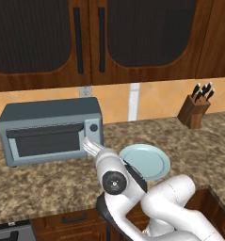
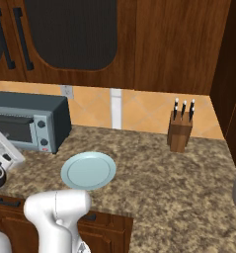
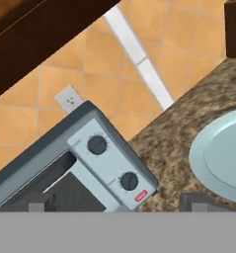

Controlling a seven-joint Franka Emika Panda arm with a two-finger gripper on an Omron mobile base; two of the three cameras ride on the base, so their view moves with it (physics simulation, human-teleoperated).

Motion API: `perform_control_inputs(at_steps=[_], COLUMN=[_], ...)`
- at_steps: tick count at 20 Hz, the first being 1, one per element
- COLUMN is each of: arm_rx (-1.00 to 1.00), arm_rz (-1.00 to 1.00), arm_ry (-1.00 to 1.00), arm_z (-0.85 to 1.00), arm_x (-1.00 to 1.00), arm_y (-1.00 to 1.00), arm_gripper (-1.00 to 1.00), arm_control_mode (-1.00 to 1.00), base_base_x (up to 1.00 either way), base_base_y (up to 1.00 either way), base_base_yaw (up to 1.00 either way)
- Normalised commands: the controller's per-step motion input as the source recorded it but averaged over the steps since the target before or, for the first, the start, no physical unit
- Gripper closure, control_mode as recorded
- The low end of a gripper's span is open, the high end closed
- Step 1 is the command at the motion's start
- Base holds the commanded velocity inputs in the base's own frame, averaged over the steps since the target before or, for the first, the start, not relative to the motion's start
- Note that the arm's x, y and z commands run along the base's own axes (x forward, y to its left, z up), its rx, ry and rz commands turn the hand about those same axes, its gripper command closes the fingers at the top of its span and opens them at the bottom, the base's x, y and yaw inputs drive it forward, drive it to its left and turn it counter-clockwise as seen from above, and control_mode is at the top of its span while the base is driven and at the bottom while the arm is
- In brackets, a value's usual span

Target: Pick up the kebab skewer and baguette bread, and place them inside the toaster oven. Close the toaster oven door and start by setting the timer.

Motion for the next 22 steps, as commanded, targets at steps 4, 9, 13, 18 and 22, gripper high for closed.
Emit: perform_control_inputs(at_steps=[4,9,13,18,22], arm_rx=[0.0,0.0,0.13,0.38,0.5], arm_rz=[-0.02,0.0,-0.06,-0.2,-0.24], arm_ry=[0.0,0.0,0.0,0.0,0.04], arm_z=[-0.12,0.0,0.0,0.03,0.28], arm_x=[0.13,0.2,0.03,-0.02,0.0], arm_y=[-0.09,-0.07,0.0,0.18,0.09], arm_gripper=[-1.0,-1.0,-1.0,-1.0,-1.0], arm_control_mode=[-1.0,-1.0,-1.0,-1.0,-1.0], base_base_x=[0.0,0.0,0.0,0.0,0.0], base_base_y=[0.0,0.0,0.0,0.0,0.0], base_base_yaw=[0.0,0.0,0.0,0.0,0.0])
